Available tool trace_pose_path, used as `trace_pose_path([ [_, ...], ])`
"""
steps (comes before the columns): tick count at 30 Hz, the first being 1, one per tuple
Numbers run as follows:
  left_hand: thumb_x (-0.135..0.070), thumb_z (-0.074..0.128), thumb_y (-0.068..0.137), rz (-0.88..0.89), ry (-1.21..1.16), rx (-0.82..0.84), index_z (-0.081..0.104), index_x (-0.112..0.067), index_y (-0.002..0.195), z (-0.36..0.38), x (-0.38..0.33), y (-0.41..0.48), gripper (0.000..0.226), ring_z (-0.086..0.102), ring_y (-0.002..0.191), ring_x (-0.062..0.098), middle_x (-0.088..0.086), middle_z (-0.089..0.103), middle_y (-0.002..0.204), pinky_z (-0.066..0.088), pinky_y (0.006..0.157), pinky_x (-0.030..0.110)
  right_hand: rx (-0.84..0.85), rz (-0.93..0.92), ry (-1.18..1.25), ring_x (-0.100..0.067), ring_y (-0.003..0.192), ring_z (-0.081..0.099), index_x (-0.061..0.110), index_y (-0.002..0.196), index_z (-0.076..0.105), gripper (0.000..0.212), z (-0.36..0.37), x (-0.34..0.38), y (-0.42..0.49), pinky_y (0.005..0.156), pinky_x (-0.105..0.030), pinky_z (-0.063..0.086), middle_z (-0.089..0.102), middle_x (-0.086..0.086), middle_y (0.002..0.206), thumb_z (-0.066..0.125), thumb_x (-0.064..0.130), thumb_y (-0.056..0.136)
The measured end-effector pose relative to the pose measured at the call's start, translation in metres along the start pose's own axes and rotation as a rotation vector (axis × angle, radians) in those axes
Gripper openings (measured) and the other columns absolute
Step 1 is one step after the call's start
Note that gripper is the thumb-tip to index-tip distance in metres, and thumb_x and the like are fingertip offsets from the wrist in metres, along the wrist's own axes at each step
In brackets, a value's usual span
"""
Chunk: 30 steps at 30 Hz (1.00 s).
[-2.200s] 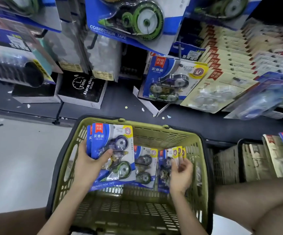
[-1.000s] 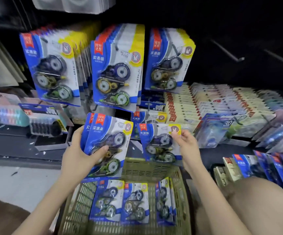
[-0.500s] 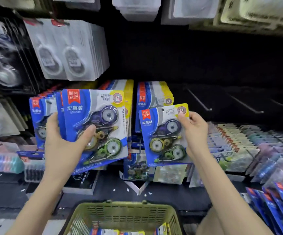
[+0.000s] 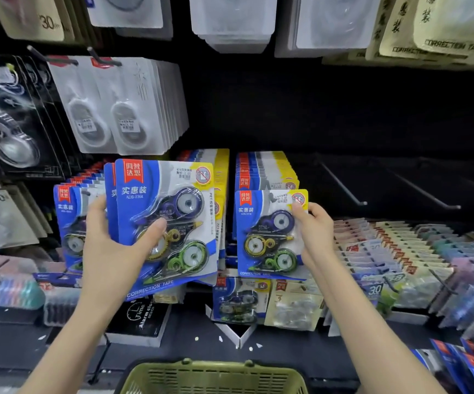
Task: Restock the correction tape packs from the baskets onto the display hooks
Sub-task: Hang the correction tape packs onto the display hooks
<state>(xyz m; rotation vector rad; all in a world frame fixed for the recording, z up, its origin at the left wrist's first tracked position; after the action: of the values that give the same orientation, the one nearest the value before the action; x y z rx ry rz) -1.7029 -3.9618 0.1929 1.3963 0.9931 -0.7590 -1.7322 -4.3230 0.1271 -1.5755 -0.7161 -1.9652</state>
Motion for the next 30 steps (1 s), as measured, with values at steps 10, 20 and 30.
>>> trace_pose_path([
  [10, -0.024, 0.08, 0.077, -0.03, 0.021, 0.017, 0.043, -0.037, 0.128, 0.007, 0.005, 0.004, 0.064, 0.061, 0.102, -0.007, -0.022, 0.062, 0.115, 0.044, 0.09, 0.023, -0.057, -0.003, 0.021, -0.011, 0.073, 0.055, 0.013, 0.076, 0.058, 0.022, 0.018, -0.012, 0.036, 0.066, -0.024, 0.047, 0.06, 0.001, 0.076, 0.059, 0.018, 0.098],
  [20, -0.043, 0.091, 0.06, -0.123, -0.045, 0.112, 0.048, -0.042, 0.128, 0.022, 0.021, -0.005, 0.08, 0.065, 0.109, 0.007, -0.012, 0.066, 0.121, 0.049, 0.1, 0.041, -0.038, -0.319, -0.225, 0.001, 0.079, 0.057, 0.016, 0.1, 0.061, 0.021, -0.008, 0.042, -0.047, 0.073, -0.017, 0.045, 0.062, 0.008, 0.091, 0.062, 0.035, 0.094],
  [30, -0.036, 0.08, 0.06, -0.122, -0.124, 0.161, 0.047, -0.043, 0.116, 0.047, 0.015, -0.02, 0.065, 0.065, 0.096, -0.006, -0.026, 0.066, 0.105, 0.05, 0.078, 0.012, 0.363, -0.138, -0.326, -0.012, 0.078, 0.07, 0.031, 0.107, 0.053, 0.053, 0.07, 0.03, -0.102, 0.077, -0.046, 0.058, 0.07, 0.002, 0.092, 0.087, 0.035, 0.067],
])
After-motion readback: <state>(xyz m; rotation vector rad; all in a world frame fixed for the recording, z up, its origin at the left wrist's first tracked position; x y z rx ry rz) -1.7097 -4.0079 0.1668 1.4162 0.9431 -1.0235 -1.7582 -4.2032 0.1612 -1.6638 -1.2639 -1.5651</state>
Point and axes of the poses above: each hand's wrist, its own y-axis towards the middle knuckle, its own z-axis out of the palm, x = y × z, the point moved 9 cm from there along y, towards the middle knuckle
